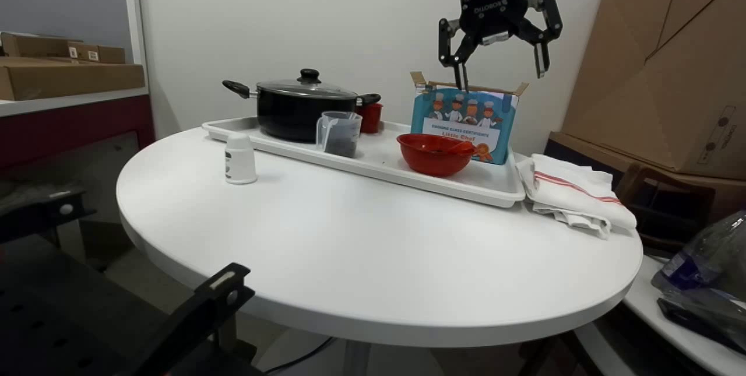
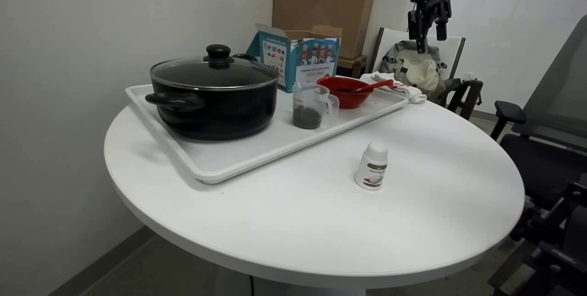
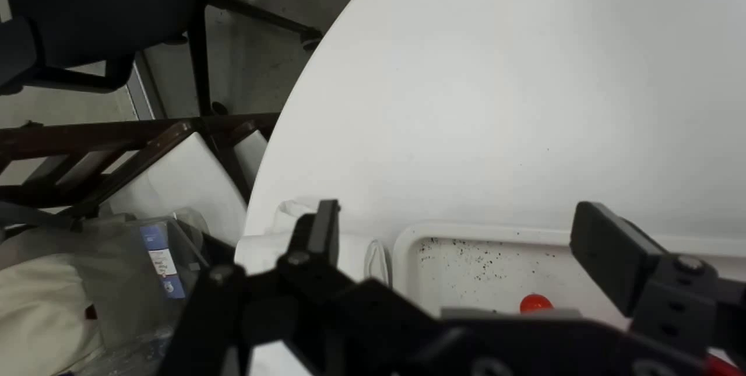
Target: Use the spoon to scoop out some of the contents in the red bowl into the clear jug on the left
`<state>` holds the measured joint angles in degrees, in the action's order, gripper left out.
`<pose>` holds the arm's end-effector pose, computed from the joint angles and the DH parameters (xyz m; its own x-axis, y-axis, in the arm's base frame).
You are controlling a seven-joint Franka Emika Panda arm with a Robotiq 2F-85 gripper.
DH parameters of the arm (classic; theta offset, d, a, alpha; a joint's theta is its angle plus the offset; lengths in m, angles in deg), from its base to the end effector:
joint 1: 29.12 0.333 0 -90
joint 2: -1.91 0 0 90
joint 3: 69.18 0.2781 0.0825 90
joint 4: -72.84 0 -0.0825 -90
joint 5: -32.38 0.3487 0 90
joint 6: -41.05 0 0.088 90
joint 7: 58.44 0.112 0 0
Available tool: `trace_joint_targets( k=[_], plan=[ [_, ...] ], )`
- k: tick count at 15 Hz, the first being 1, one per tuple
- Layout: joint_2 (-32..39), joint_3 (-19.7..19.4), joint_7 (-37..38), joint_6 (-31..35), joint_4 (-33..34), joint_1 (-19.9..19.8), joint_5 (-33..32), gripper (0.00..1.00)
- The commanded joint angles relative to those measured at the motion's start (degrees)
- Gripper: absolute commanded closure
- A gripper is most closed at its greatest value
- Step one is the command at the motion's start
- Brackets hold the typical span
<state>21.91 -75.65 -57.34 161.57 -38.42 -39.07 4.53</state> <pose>0.5298 -0.1796 0.2784 0.9714 -0.0591 -0.2302 0.0365 -0.9200 0.3901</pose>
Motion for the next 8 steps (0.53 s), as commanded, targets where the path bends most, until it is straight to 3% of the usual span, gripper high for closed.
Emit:
trace_joint_targets(
  k=[1, 8],
  plan=[
    [7.5, -1.25, -5.19, -4.89, 9.05, 1.26, 0.38, 0.0],
    [16.86, -0.54, -9.75, -4.14, 17.39, 1.9, 1.41, 0.0]
  ],
)
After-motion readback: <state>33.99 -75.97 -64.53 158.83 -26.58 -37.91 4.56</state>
